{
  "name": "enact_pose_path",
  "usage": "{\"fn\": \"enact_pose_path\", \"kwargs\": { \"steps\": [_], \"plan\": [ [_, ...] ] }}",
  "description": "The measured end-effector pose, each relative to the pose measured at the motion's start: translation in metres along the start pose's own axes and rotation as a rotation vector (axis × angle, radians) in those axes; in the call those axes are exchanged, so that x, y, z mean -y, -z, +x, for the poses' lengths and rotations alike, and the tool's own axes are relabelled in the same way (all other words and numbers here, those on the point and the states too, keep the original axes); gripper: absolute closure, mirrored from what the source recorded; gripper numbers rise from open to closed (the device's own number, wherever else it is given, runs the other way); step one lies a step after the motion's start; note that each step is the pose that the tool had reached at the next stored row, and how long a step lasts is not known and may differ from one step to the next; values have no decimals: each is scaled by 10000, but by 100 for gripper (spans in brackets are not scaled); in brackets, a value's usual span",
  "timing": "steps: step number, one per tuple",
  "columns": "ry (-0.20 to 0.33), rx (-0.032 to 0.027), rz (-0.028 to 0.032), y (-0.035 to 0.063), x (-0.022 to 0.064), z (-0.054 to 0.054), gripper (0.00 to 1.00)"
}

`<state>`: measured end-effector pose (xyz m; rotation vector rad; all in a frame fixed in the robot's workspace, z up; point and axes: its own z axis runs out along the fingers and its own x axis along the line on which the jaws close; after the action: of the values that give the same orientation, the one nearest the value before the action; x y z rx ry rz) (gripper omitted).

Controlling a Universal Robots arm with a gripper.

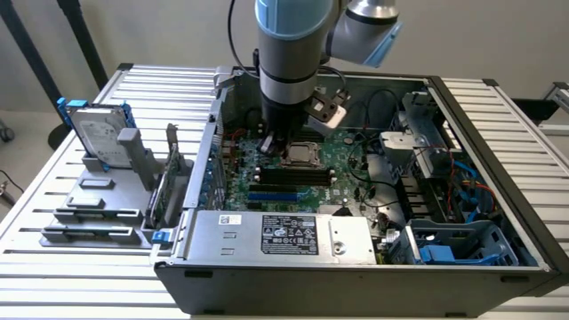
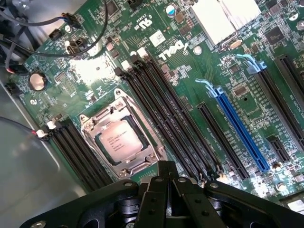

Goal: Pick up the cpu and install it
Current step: 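Install the first cpu locking lever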

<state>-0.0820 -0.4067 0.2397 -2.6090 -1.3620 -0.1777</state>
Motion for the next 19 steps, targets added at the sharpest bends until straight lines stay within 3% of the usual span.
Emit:
{"fn": "enact_pose_path", "kwargs": {
  "steps": [5,19],
  "plan": [
    [-149,42,55,-56,-3,-5,89],
    [-274,34,39,-255,75,0,89]
  ]
}}
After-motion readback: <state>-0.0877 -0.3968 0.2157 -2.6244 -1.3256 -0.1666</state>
